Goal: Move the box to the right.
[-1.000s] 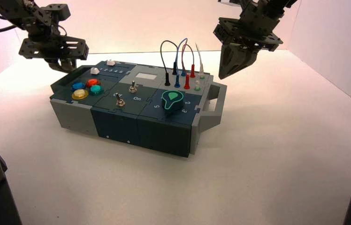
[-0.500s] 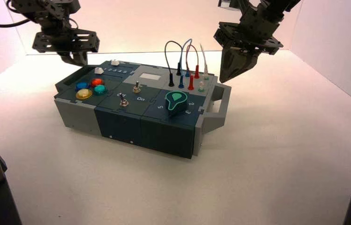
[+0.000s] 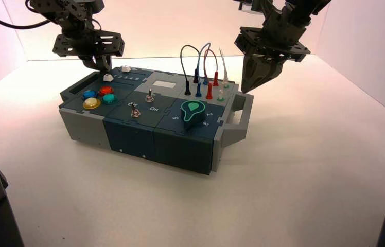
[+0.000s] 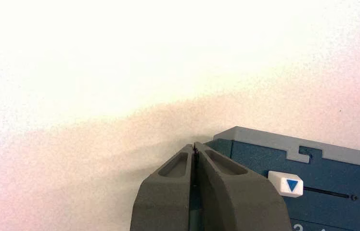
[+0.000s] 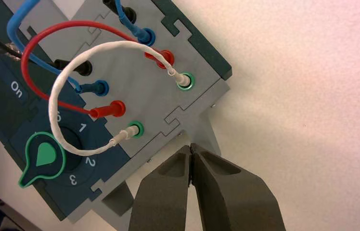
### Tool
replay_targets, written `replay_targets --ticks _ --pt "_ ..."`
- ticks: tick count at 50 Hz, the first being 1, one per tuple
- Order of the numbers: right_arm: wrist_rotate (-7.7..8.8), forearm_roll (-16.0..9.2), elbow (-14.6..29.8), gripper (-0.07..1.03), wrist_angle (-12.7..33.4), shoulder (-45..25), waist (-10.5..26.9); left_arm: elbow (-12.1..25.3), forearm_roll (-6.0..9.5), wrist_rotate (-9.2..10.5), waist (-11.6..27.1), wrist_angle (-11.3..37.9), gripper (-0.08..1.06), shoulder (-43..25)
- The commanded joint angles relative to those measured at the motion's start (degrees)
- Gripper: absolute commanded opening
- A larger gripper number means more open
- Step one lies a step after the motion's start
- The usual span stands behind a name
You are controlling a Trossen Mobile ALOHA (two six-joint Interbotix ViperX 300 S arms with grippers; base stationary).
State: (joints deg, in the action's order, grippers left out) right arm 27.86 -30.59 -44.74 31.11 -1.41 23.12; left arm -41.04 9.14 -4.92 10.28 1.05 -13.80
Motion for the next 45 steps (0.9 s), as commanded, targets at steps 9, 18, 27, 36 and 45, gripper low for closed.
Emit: replay_targets --ticks 9,18,27,36,45 --pt "0.26 -0.2 0.5 -0.02 0.4 0.8 0.6 -0.8 -0.35 -0.35 -3.7 -0.6 -0.03 1.0" --pt "0.44 -0.1 0.9 -0.02 0.6 -0.4 2.1 -2.2 -0.44 -1.76 -5.7 -0.6 -0.03 1.6" --pt "0.44 -0.2 1.2 -0.02 0.7 -2.4 2.2 -4.0 -0.44 -1.67 -5.7 -0.7 -0.03 1.5" --pt "0.44 -0.2 1.2 -0.02 0.7 -3.3 2.4 -5.3 -0.44 -1.67 -5.7 -1.4 -0.03 1.6" --pt "0.62 -0.1 1.4 -0.02 0.6 -3.3 2.4 -4.9 -0.35 -1.32 -5.4 -1.3 -0.03 1.3"
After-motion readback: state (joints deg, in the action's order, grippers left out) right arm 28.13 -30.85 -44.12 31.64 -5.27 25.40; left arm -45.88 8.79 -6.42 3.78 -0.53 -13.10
